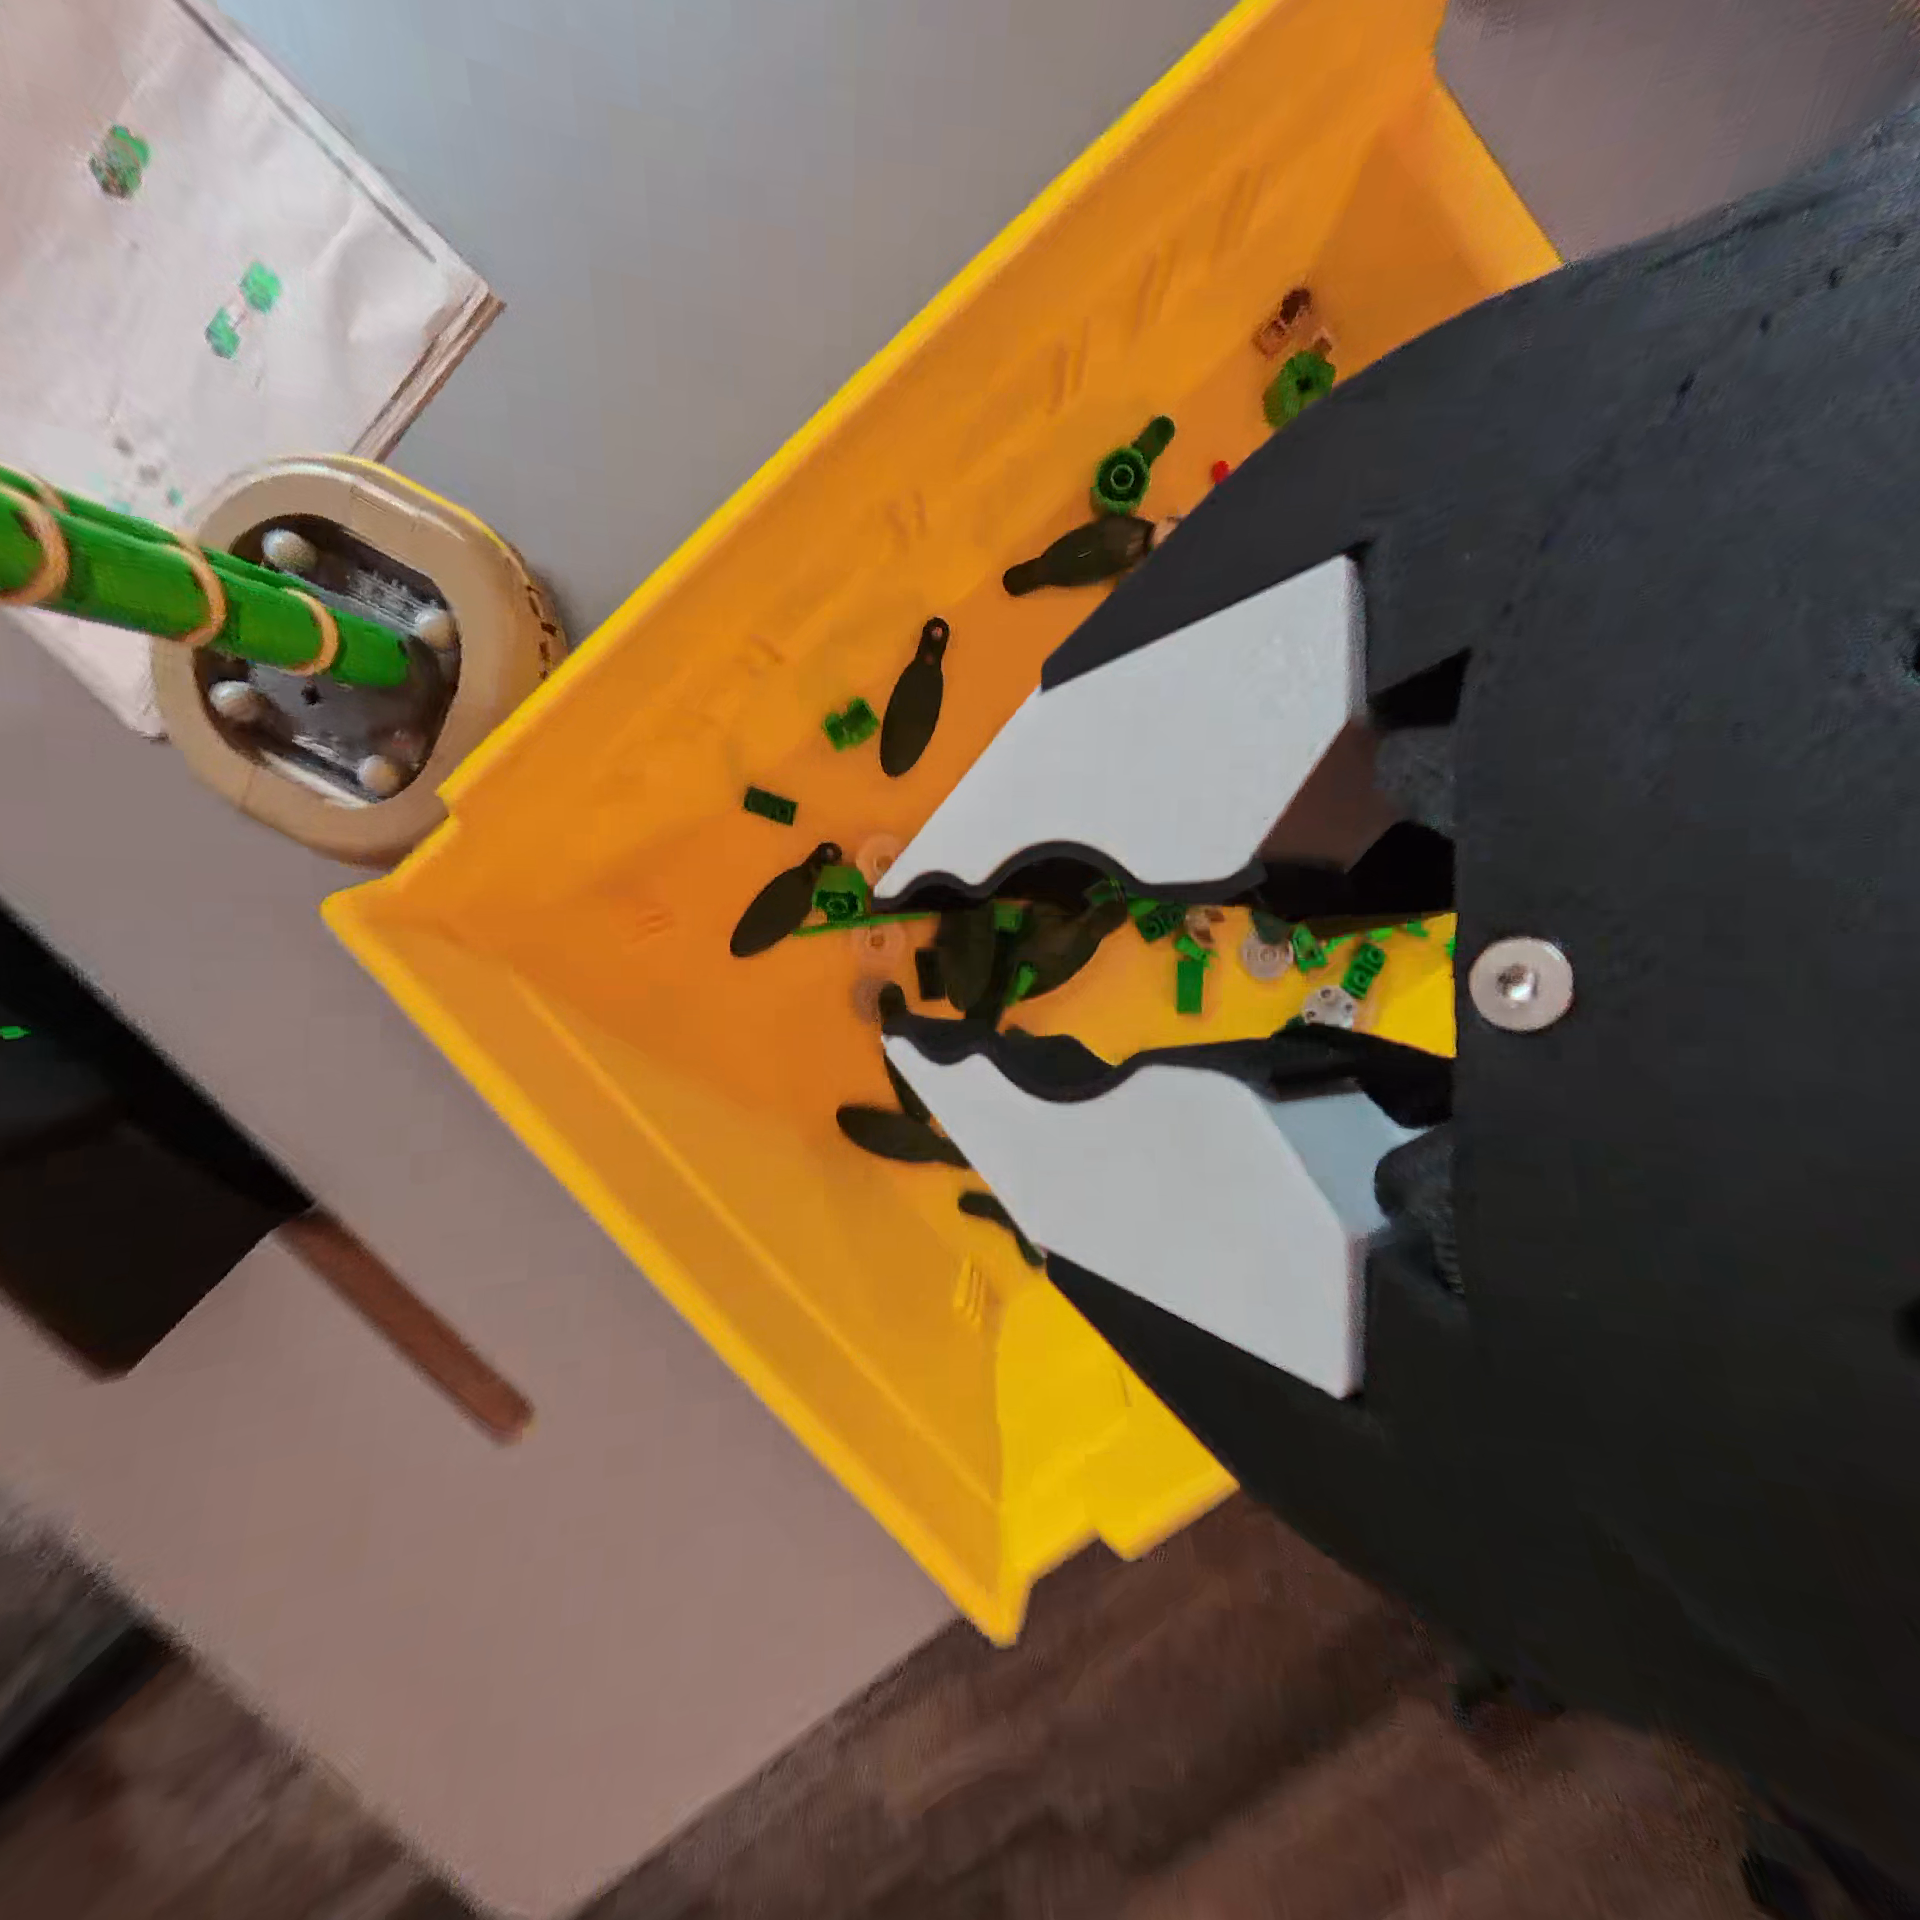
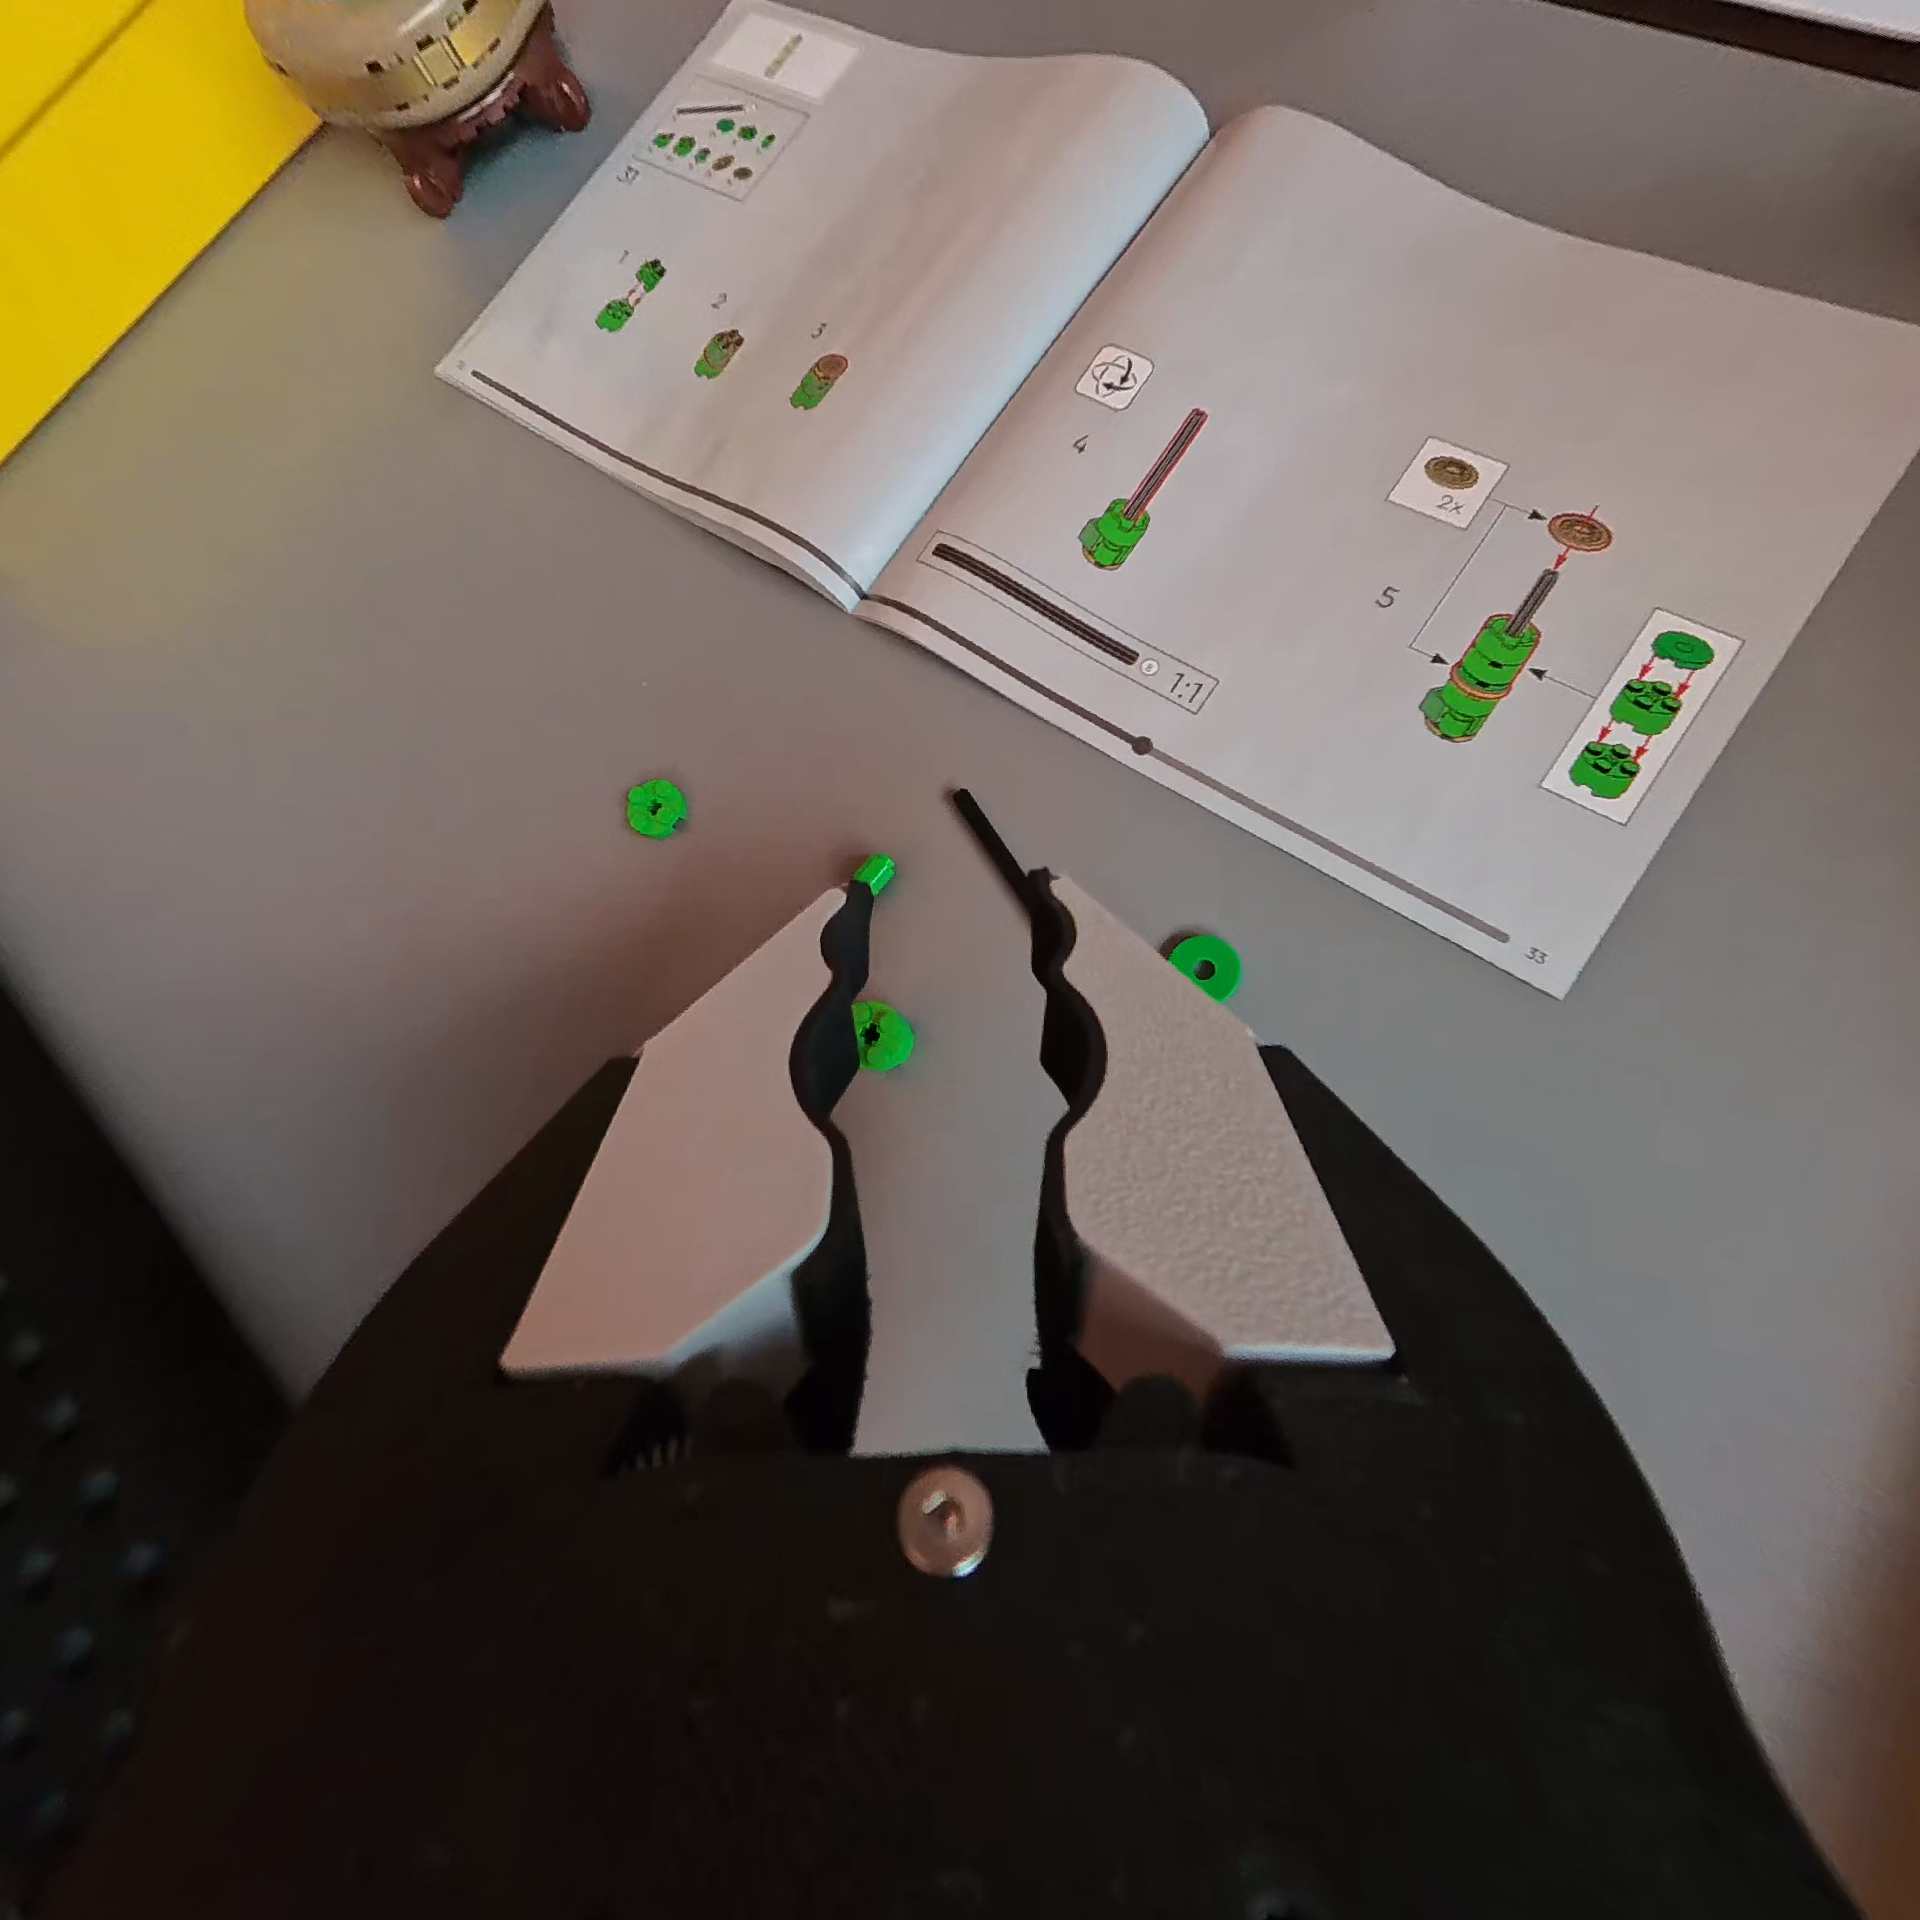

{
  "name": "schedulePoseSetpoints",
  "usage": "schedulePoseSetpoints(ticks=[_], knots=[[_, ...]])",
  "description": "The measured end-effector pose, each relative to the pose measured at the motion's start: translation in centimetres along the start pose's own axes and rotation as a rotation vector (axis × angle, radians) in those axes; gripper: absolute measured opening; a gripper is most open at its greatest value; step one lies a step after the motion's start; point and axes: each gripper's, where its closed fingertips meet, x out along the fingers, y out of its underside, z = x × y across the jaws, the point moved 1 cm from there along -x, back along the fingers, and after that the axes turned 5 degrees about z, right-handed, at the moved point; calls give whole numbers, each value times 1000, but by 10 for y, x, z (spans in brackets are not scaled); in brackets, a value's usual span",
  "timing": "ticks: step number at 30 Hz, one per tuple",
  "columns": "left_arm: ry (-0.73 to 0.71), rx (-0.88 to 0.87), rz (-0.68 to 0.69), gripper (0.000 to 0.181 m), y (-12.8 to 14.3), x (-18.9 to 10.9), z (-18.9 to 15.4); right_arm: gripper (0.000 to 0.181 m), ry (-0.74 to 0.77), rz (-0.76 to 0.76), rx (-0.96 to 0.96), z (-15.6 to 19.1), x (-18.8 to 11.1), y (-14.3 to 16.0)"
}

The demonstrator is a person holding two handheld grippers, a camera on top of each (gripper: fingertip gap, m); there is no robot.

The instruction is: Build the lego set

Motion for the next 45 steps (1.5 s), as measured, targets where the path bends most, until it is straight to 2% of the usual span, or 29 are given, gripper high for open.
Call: schedulePoseSetpoints(ticks=[1, 6, 12, 24, 27, 32, 36, 39, 42, 45], knots=[[32, -4, 31, 19, 3, 10, -2, 31, 4, 7, -3, 0, 1, 1], [102, -44, 155, 25, 21, 47, -3, 32, 13, 28, -7, -1, 3, 4], [218, -55, 129, 29, 15, 66, -15, 32, 22, 65, -15, -2, 6, 10], [137, 64, 197, 22, 23, 86, -16, 32, 28, 93, -30, 0, 7, 14], [127, 66, 185, 13, 21, 88, -16, 32, 27, 100, -36, 2, 8, 15], [140, 39, 193, 11, 22, 84, -14, 32, 28, 107, -38, 2, 8, 16], [177, -96, 82, 10, 6, 57, -4, 32, 27, 107, -44, 3, 10, 16], [368, -241, -148, 10, -28, 11, -14, 32, 22, 66, -93, 10, 11, 7], [637, -286, -363, 9, -63, -47, -46, 36, -3, -32, -233, 36, 12, -15], [761, -167, -447, 9, -84, -85, -96, 47, -38, -138, -431, 80, 10, -37]])
